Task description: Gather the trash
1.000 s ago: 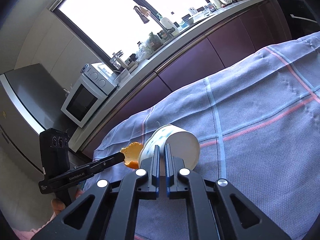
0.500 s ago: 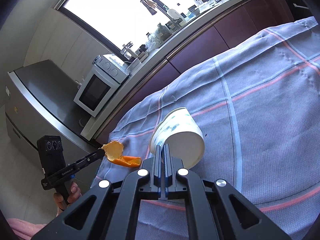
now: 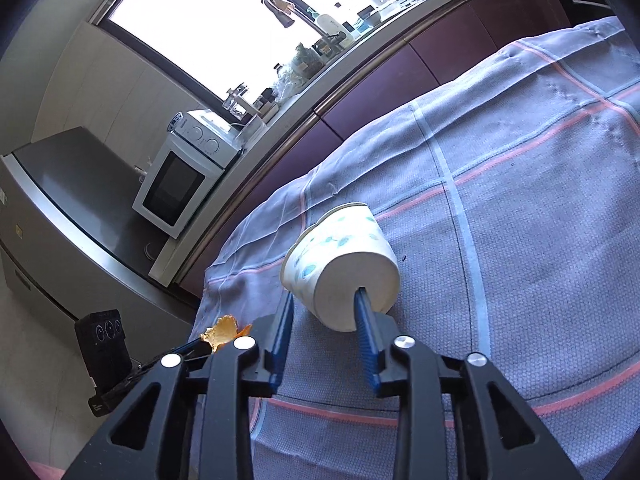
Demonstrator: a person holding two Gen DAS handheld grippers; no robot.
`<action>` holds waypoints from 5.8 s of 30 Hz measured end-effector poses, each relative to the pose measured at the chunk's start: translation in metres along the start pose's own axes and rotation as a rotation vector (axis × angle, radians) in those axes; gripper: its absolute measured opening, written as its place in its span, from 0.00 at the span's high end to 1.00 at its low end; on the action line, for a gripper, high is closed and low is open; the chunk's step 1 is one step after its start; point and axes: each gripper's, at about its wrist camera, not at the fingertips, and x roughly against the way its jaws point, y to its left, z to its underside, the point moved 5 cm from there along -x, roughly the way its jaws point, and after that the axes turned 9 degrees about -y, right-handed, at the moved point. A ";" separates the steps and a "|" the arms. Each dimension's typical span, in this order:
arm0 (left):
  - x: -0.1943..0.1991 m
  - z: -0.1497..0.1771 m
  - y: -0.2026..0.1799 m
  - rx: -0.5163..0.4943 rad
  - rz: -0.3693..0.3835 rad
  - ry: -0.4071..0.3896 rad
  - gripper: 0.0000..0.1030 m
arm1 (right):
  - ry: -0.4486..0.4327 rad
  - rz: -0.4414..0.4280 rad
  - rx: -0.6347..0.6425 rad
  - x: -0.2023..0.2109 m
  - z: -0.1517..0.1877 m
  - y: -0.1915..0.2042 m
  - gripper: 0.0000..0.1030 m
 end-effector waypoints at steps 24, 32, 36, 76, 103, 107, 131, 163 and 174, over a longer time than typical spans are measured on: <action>0.025 -0.010 -0.004 0.050 0.055 -0.071 0.95 | -0.044 -0.109 0.034 0.004 -0.006 0.031 0.99; 0.049 -0.012 0.001 0.039 0.046 -0.110 0.96 | -0.006 -0.179 0.036 0.006 0.002 0.048 1.00; 0.052 -0.008 0.011 0.055 0.037 -0.110 0.96 | 0.075 -0.156 0.071 0.003 0.017 0.049 0.97; 0.065 0.003 0.026 0.053 0.006 -0.125 0.96 | 0.169 -0.165 0.088 -0.034 0.026 0.056 0.63; 0.143 0.004 0.064 0.094 -0.070 -0.239 0.96 | 0.233 -0.293 0.166 -0.070 0.060 0.136 0.63; 0.158 0.004 0.073 0.100 -0.095 -0.256 0.96 | 0.255 -0.318 0.181 -0.079 0.068 0.151 0.63; 0.240 0.007 0.146 0.161 -0.283 -0.358 0.96 | 0.377 -0.451 0.276 -0.130 0.106 0.234 0.63; 0.236 0.025 0.224 0.264 -0.397 -0.316 0.96 | 0.484 -0.472 0.369 -0.173 0.139 0.296 0.63; 0.228 0.031 0.237 0.291 -0.416 -0.300 0.96 | 0.515 -0.453 0.387 -0.185 0.150 0.301 0.63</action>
